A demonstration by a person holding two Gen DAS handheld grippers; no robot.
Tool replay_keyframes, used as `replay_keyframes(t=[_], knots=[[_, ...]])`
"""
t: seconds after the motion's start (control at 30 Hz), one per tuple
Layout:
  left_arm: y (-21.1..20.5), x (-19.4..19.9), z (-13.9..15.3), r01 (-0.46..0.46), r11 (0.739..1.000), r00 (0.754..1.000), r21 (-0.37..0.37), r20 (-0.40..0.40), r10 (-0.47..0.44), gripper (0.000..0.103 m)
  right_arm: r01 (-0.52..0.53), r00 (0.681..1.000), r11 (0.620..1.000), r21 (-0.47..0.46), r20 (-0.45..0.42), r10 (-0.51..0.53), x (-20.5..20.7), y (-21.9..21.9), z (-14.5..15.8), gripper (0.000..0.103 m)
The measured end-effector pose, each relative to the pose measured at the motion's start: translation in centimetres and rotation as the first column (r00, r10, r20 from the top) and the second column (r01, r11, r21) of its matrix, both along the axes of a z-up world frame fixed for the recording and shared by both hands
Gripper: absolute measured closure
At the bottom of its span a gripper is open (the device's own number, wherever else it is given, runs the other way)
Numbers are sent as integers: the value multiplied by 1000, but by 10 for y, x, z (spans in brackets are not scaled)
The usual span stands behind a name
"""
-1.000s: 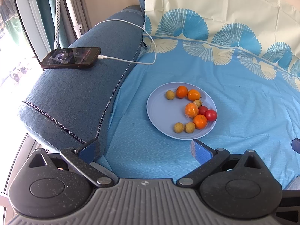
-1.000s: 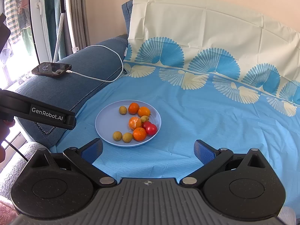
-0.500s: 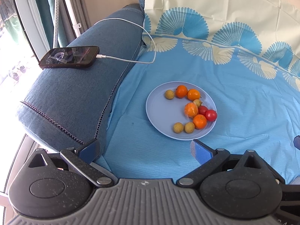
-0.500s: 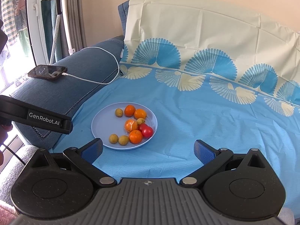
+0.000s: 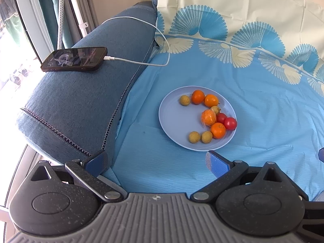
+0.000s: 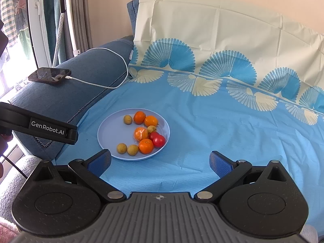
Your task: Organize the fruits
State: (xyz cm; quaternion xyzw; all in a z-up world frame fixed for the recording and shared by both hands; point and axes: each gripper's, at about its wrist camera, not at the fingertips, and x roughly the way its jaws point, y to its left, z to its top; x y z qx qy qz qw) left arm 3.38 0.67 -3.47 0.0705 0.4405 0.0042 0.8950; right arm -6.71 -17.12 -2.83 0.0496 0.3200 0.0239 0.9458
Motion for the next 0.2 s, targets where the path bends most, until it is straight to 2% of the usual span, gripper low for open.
replay_keyframes(t=[0.2], knots=[[-1,0,1,-5,1000,1000,8,14,5,0,-3,1000,1000,-1,0,3,1,1,-1,1]])
